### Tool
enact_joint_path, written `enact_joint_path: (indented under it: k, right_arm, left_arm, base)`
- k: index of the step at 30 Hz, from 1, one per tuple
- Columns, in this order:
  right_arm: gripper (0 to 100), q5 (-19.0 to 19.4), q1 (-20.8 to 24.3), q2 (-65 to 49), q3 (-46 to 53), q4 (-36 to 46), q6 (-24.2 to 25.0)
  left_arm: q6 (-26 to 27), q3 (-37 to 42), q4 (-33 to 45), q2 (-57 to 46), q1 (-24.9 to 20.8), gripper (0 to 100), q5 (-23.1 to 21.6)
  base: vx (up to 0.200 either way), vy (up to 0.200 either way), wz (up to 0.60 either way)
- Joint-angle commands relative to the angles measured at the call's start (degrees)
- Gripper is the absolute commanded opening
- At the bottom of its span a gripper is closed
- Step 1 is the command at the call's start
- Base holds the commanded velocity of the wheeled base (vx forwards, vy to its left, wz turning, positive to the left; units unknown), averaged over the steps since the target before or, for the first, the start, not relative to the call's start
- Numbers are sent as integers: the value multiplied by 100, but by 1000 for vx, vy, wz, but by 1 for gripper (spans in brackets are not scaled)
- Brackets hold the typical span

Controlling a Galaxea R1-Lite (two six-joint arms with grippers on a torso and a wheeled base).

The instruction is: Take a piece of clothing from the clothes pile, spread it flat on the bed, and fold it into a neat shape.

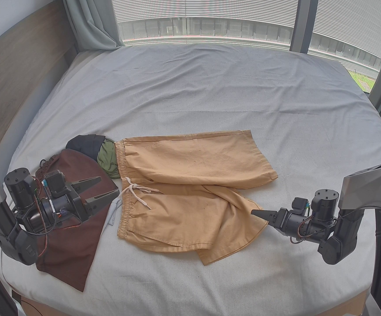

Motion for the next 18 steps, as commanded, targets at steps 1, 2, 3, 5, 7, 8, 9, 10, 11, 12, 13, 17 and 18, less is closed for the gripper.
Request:
enact_joint_path:
  k: [1, 2, 3, 5, 7, 8, 9, 10, 11, 12, 13, 17, 18]
  right_arm:
    - [0, 3, -35, -24, -8, -4, -11]
    - [0, 3, -44, -33, 1, -4, -11]
    - [0, 3, -44, -51, 1, -4, -19]
    - [0, 3, -44, -51, 1, -4, -19]
    - [0, 3, -79, -51, 1, -4, -19]
    - [0, 3, -114, -33, -8, -4, -28]
    - [0, -5, -132, -33, -17, -4, -37]
    - [0, -5, -158, -24, -61, -4, -37]
    - [0, -5, -211, -7, -131, -4, -37]
    - [0, -5, -255, 2, -184, 5, -46]
    - [0, -5, -307, 2, -246, 5, -46]
    - [0, -5, -466, 46, -430, 40, -46]
    - [0, -5, -492, 64, -456, 40, -46]
  left_arm:
    - [6, 2, -3, 9, 2, 100, 2]
    - [6, 10, -3, 18, 2, 100, 2]
    - [6, 10, -3, 18, 2, 100, 2]
    - [6, 10, -3, 18, 2, 100, 2]
    - [6, 10, -3, 18, 2, 100, -6]
    - [6, 19, -3, 18, 2, 100, -6]
    - [14, 19, -3, 27, 2, 100, -6]
    - [6, 19, -3, 27, 2, 100, -6]
    - [6, 10, -3, 27, 2, 100, 2]
    - [6, 10, -3, 27, 2, 100, -6]
    - [6, 10, -3, 27, 2, 100, -6]
    - [-3, 19, -3, 27, 2, 100, -6]
    - [-3, 19, -3, 27, 2, 100, -6]
  base:
    - [0, 0, 0]
    - [0, 0, 0]
    - [0, 0, 0]
    - [0, 0, 0]
    - [0, 0, 0]
    - [0, 0, 0]
    - [0, 0, 0]
    - [0, 0, 0]
    - [0, 0, 0]
    - [0, 0, 0]
    - [0, 0, 0]
    - [0, 0, 0]
    - [0, 0, 0]
